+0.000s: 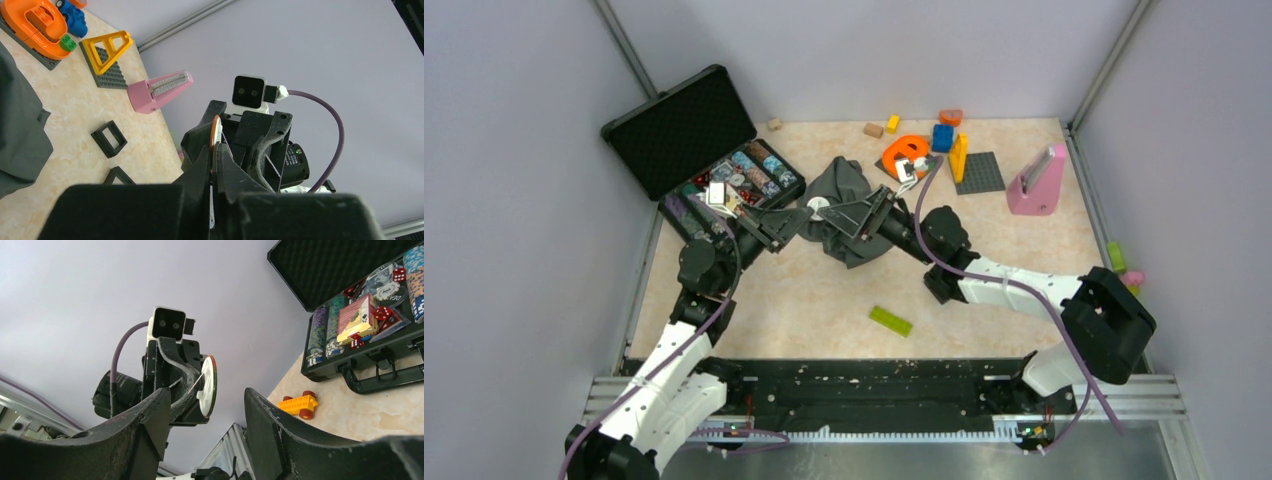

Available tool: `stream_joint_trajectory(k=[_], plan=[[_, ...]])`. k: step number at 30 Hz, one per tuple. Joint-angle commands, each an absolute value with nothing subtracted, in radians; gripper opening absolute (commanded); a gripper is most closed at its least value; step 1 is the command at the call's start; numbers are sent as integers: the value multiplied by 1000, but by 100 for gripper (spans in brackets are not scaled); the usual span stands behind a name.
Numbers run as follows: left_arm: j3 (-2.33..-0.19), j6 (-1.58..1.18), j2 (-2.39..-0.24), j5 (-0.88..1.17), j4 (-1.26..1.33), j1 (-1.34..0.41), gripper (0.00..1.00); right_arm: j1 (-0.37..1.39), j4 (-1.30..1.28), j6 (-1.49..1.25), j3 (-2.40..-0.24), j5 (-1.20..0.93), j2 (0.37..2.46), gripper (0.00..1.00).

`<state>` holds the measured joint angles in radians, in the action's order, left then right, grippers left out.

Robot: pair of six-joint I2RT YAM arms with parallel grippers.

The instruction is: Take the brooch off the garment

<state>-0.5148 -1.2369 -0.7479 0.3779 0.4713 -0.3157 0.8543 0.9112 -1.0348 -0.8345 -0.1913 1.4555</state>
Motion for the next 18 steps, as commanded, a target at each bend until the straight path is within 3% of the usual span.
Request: stream_joint_trajectory(k=[1, 13, 18], plan=[[-514, -1249, -726, 393, 538, -311, 0, 848, 948, -1048, -894, -170, 1436, 56], [-512, -1263, -731, 400, 552, -311, 0, 848, 927, -1021, -932, -175, 1465, 30], [-517, -1262, -730, 399, 551, -310, 0, 849, 929, -1032, -934, -199, 1478, 28]])
